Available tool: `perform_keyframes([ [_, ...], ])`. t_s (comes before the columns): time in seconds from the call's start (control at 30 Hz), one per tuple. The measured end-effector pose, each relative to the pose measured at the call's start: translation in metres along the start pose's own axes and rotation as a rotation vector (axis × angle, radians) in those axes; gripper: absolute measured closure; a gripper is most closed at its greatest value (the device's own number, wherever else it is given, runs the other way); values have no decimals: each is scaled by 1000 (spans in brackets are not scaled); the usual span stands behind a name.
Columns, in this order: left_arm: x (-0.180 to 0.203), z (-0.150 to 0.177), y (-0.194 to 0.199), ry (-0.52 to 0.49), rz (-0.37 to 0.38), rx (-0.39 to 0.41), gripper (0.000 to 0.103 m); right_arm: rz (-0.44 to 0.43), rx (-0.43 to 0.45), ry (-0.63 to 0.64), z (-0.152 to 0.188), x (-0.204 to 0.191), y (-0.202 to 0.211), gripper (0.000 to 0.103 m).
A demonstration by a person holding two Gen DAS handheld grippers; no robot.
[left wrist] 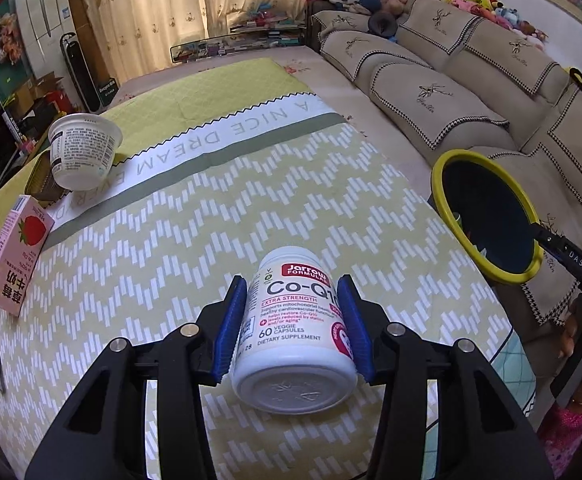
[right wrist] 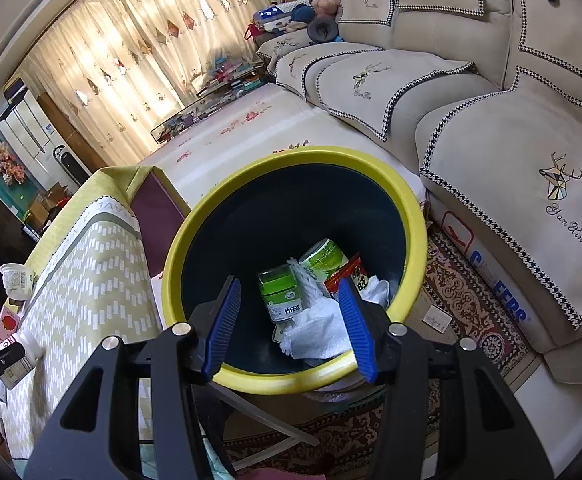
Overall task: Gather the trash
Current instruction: 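Carry the white supplement bottle to the yellow bin and release it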
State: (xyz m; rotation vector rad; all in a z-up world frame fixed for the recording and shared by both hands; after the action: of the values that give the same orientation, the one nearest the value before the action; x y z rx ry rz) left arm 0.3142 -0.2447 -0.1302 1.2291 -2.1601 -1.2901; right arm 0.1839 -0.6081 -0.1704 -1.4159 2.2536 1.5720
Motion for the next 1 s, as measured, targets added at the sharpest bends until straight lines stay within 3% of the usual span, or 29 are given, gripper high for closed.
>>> perform_keyframes([
  [0.3,26,-24,25,-60,37,76,56,-15,8,-17,-4,6,3,54],
  [0.53,75,-57,39,-160,126,129,56,-19,37,-44,-13,19,13,54],
  [0.73,131,-95,17,-253,215,135,56,-1,79,-69,-25,40,32,54],
  [1.0,193,-135,-52,-311,314,62,56,33,90,-88,-31,60,40,54],
])
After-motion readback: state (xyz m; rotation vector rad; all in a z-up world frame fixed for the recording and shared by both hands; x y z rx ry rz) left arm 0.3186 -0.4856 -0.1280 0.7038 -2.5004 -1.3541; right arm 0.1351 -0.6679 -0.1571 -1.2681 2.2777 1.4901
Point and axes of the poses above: each gripper's, at about its wrist camera, not at the fingertips, and y roughly against the way its jaws point, x to its right, z to its underside, the point moved 3 cm from there along -y, roughly the way its jaws point, and after that the axes turned 15 degrees about -y, right-handed, at the moved point
